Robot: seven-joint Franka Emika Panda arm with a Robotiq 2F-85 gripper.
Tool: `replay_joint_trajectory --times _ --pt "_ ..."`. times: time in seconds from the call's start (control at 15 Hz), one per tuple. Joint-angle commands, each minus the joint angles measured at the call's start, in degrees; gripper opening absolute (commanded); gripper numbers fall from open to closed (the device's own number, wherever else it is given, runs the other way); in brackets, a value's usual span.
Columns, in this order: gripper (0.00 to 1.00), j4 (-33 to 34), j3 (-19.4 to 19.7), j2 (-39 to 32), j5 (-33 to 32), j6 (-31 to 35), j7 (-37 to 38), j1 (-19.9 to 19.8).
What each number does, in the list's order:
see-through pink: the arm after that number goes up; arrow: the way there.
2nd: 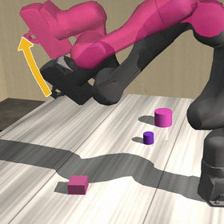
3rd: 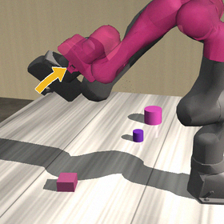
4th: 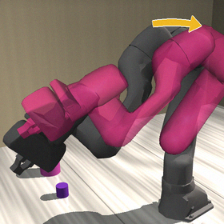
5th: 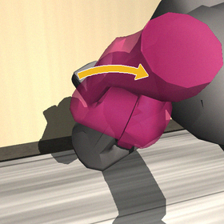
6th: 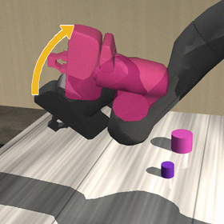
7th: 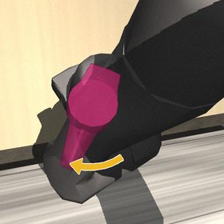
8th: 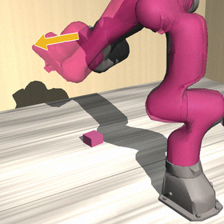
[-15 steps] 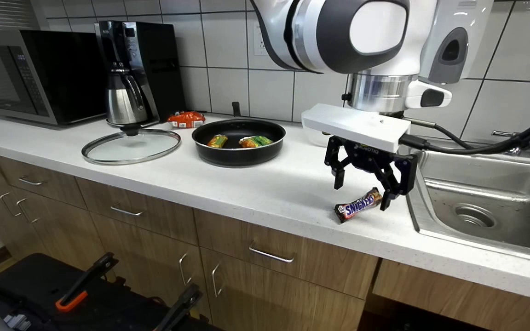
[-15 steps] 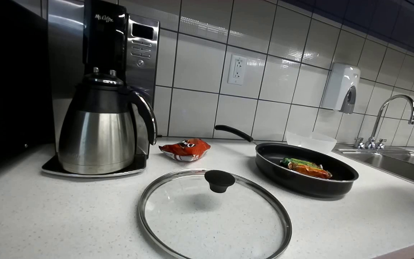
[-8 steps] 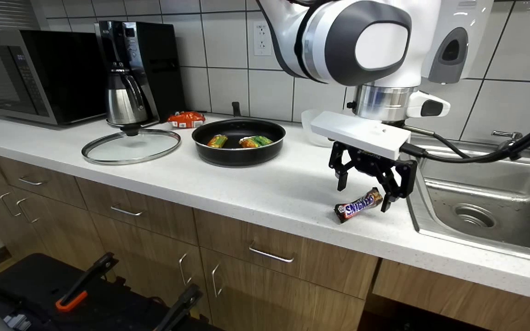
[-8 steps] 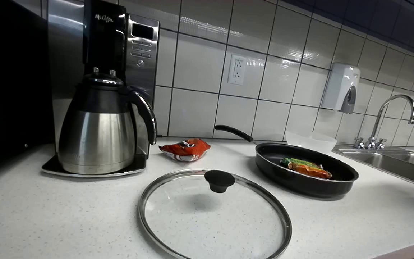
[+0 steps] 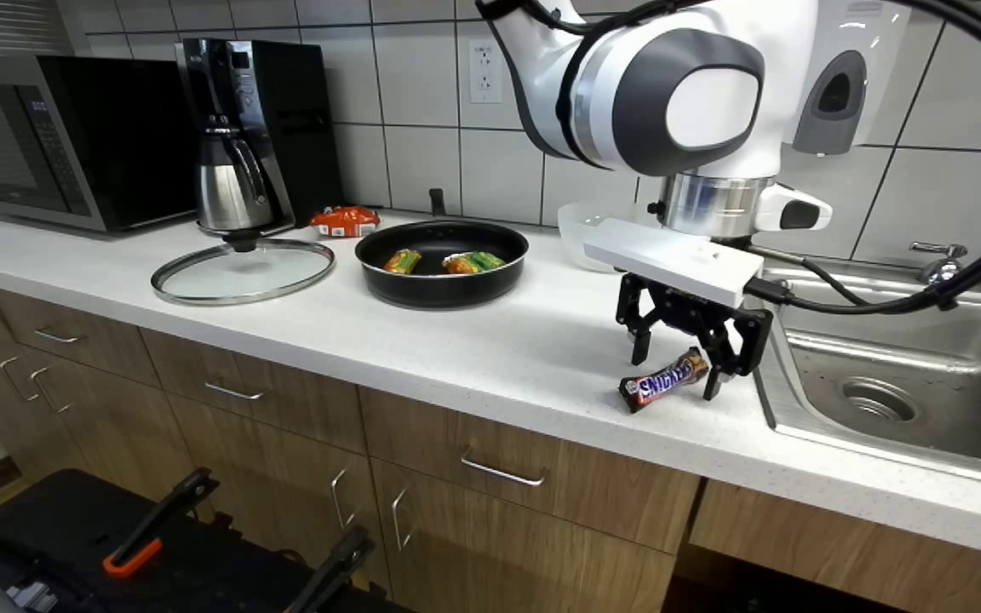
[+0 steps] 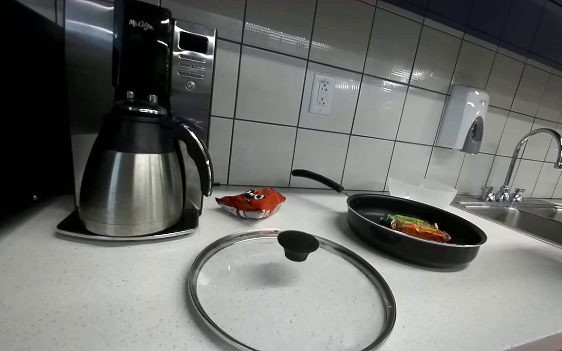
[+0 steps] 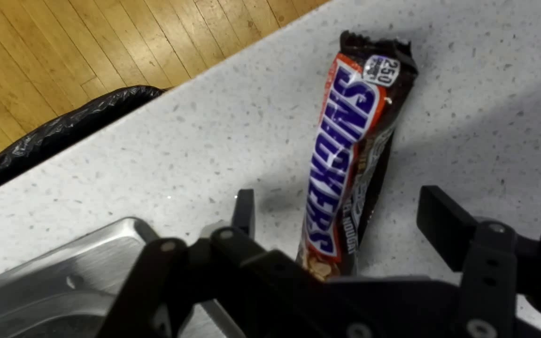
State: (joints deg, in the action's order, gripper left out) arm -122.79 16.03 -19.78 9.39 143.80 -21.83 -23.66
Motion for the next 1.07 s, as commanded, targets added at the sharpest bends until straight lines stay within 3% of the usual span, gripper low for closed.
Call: replay_joint_trajectory --times 0.0,0.47,1.0 --pt "0.58 1.8 -1.7 -0.6 0.6 -0.6 -1.6 -1.9" --pt "0.05 0.9 -1.9 1.1 -0.4 -0.4 -1.1 -1.3" --pt "0.04 -1.5 -4.2 5.2 -2.5 -0.5 -2.0 1.7"
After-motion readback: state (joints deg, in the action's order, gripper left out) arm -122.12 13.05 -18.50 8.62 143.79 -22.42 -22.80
